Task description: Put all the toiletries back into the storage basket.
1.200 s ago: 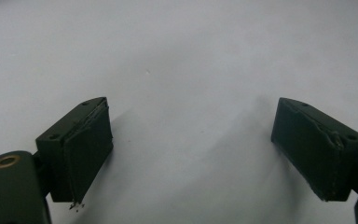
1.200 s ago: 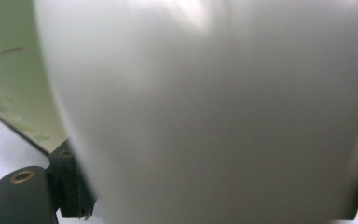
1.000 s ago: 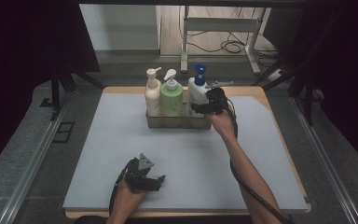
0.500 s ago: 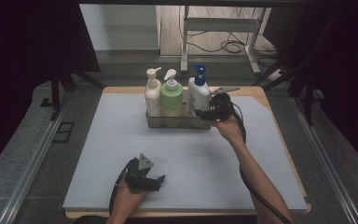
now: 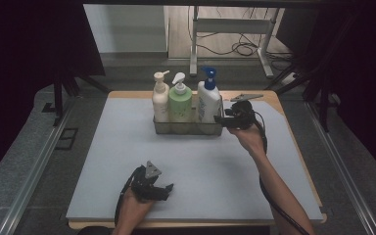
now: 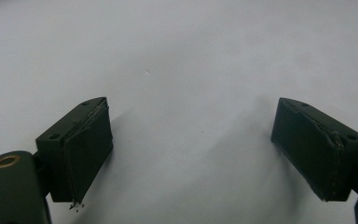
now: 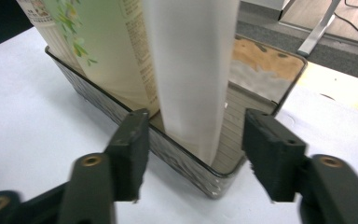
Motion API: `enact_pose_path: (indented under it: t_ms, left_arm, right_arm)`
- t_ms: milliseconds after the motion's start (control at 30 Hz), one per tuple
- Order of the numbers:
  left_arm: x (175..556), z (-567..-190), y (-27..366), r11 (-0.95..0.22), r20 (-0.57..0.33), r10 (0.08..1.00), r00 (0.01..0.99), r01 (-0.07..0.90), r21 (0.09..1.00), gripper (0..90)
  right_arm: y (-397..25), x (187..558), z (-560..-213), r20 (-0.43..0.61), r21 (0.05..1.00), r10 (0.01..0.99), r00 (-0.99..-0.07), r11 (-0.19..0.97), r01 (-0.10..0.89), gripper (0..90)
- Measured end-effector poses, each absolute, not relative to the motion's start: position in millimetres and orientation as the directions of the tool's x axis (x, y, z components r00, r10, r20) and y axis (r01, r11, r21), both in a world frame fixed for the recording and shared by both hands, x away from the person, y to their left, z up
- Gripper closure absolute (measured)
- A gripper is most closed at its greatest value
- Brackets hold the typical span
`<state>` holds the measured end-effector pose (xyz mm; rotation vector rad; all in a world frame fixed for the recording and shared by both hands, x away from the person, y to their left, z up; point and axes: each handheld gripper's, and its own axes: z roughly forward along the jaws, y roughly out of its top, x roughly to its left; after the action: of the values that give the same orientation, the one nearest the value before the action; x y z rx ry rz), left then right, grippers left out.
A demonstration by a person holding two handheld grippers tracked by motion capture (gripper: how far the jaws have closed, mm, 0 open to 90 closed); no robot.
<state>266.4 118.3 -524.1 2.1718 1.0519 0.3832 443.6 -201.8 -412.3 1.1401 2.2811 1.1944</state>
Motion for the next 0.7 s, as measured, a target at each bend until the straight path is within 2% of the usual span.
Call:
enact_pose_path:
  t_ms: [433, 700]
  left_arm:
    - [266, -524, 119, -0.446, -0.027, 0.774, 0.632, 0.574, 0.687, 12.1]
    - [266, -524, 119, -0.446, -0.026, 0.774, 0.633, 0.574, 0.687, 12.1]
  right_arm:
    - [-211, 454, -420, 0.070, 0.806, 0.793, -0.605, 0.313, 0.503, 78.0]
    - [-205, 466, -424, 0.057, 0.793, 0.810, -0.583, 0.318, 0.520, 86.4]
